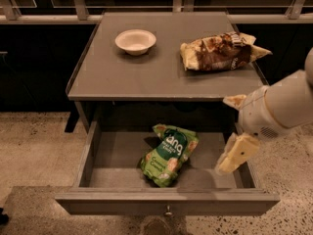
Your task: Pick green rice chip bag from top drawer and place on counter
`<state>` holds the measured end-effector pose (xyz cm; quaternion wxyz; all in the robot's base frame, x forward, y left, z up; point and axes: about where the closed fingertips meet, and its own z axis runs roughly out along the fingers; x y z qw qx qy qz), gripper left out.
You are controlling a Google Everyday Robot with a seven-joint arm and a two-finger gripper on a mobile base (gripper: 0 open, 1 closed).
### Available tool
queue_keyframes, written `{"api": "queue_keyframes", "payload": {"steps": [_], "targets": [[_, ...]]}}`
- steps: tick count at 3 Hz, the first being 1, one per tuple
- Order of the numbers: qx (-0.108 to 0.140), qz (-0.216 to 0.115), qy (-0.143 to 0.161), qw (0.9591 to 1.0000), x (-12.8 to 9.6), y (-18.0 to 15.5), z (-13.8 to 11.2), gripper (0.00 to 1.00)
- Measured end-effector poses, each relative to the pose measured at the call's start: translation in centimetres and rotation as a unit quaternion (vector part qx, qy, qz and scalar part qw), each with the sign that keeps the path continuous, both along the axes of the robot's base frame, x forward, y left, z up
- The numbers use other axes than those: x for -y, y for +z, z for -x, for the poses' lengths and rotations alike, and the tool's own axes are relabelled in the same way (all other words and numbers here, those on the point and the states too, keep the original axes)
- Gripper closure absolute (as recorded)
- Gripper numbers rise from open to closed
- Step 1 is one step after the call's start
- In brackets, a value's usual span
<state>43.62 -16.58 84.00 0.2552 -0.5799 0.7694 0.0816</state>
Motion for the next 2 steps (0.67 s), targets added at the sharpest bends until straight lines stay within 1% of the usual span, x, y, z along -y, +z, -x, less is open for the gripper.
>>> {"api": "queue_keyframes", "payload": {"steps": [1, 2], "targets": [[0.020, -0.036, -0.004, 0.9992, -2.4, -4.5, -2.4, 0.00], [0.037, -0.063, -0.008, 0.9973, -4.4, -7.8, -6.0, 0.00]]}}
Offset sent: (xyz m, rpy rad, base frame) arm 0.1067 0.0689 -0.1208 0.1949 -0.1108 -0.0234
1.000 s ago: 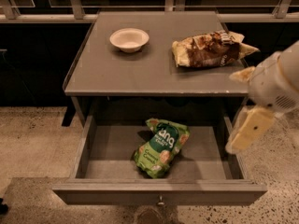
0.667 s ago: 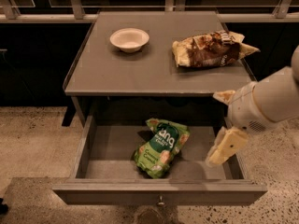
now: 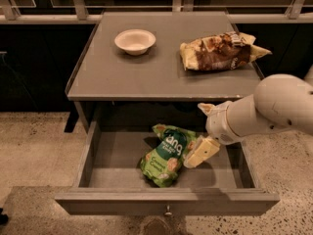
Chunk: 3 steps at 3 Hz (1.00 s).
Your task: Pick green rice chip bag from top drawer and place on counter
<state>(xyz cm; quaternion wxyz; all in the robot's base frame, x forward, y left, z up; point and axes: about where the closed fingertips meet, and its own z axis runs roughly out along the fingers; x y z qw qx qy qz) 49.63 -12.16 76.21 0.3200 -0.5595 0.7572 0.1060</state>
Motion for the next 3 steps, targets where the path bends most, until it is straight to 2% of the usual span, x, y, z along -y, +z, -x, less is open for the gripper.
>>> {"api": "queue_keyframes", "payload": {"steps": [1, 3], "targets": [[-0.001, -0.020, 0.000, 0.9998, -2.2, -3.2, -2.7, 0.00], [-0.035, -0.040, -0.001, 0.9986, -5.2, -9.3, -5.3, 0.00]]}}
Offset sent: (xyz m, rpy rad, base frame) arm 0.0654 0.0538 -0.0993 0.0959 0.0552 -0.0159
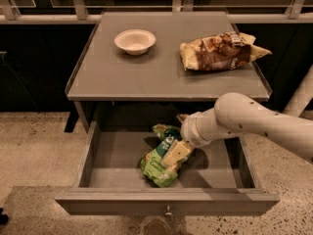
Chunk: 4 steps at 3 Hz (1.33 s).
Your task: Pick green rice chip bag from top drawer and place on counter
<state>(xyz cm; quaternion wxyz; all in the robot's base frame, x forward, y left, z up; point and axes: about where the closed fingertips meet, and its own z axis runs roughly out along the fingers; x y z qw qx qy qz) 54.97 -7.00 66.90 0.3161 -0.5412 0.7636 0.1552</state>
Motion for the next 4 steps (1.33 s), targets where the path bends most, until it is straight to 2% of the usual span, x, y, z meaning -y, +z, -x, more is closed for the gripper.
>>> {"api": "queue_keyframes", "payload": {"steps": [1, 2, 4], "targets": [[-0.022, 0.007, 0.001, 0.9997, -1.13, -3.20, -0.43, 0.00], [-0.023, 0.007, 0.002, 0.9997, -1.35, -3.29, -0.46, 0.19], [-0.023, 0.007, 0.002, 0.9997, -1.36, -3.29, -0.45, 0.65]]}}
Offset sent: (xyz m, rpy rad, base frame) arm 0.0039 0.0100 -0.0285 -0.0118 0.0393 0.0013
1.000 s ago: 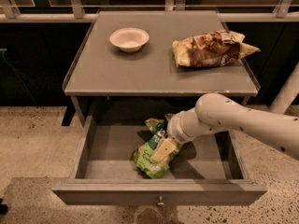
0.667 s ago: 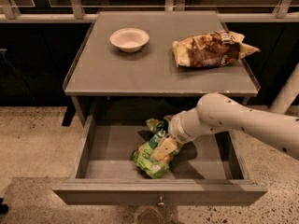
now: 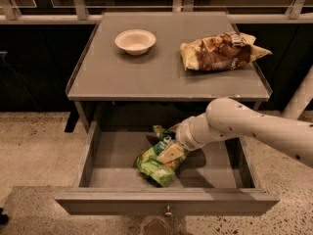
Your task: Pick green rice chip bag from top drawer and place on counter
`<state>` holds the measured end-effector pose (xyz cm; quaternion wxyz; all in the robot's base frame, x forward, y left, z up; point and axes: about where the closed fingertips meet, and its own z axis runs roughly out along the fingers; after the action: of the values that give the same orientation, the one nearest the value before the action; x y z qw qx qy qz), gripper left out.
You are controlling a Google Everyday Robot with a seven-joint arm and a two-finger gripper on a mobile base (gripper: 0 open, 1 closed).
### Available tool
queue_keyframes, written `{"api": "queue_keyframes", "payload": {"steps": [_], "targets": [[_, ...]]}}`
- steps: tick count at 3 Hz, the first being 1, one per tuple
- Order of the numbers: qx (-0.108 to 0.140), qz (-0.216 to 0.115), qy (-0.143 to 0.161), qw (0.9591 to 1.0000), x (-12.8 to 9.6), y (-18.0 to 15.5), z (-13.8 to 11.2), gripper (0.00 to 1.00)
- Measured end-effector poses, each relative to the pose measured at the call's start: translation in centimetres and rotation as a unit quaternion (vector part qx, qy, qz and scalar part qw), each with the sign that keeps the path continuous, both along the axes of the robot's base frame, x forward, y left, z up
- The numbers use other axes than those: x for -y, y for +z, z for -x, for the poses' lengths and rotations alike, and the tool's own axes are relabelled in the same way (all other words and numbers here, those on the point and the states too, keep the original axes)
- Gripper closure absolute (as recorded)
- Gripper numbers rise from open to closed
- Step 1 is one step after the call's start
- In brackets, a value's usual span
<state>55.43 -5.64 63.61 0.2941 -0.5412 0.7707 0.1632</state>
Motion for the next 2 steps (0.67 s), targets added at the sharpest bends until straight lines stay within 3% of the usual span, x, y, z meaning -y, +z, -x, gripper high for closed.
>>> {"api": "queue_keyframes", "payload": {"steps": [1, 2], "targets": [[0.000, 0.000, 0.000, 1.0000, 0.00, 0.00, 0.00, 0.89], [0.000, 0.000, 0.000, 1.0000, 0.00, 0.00, 0.00, 1.00]]}}
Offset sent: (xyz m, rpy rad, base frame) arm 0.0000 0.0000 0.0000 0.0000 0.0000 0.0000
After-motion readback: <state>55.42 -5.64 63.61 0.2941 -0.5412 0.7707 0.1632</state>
